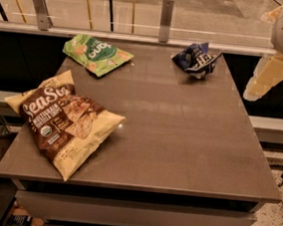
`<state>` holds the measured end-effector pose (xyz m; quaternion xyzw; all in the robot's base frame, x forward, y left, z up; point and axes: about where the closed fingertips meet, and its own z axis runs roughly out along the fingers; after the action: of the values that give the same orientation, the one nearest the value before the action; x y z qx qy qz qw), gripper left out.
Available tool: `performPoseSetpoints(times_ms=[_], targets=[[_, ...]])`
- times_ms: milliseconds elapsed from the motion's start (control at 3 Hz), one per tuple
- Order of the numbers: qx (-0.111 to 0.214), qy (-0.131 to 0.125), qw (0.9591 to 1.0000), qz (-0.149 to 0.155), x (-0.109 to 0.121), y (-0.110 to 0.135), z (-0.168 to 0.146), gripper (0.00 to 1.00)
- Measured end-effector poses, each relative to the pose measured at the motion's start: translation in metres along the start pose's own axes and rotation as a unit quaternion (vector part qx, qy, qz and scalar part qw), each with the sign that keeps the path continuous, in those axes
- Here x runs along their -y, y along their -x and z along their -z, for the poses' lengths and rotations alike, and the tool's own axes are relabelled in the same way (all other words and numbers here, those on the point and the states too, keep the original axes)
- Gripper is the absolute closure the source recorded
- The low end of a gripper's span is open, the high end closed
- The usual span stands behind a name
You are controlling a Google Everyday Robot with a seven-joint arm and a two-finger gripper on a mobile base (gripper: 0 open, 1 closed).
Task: Move blue chip bag near brown chip bag
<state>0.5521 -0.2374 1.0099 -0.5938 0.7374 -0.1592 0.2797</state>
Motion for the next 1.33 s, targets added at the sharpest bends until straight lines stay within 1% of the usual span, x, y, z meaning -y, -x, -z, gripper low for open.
performPoseSetpoints(times_ms=[333, 667, 1000, 1333], targets=[[-0.029, -0.033, 0.999, 0.007, 0.03, 0.004, -0.022, 0.0], [-0.062, -0.048, 0.9968, 0.014, 0.051, 0.007, -0.05, 0.0], [-0.085, -0.047, 0.9951, 0.02, 0.063, 0.01, -0.081, 0.0], [-0.107, -0.032, 0.9932, 0.033, 0.073, 0.016, -0.126, 0.0]])
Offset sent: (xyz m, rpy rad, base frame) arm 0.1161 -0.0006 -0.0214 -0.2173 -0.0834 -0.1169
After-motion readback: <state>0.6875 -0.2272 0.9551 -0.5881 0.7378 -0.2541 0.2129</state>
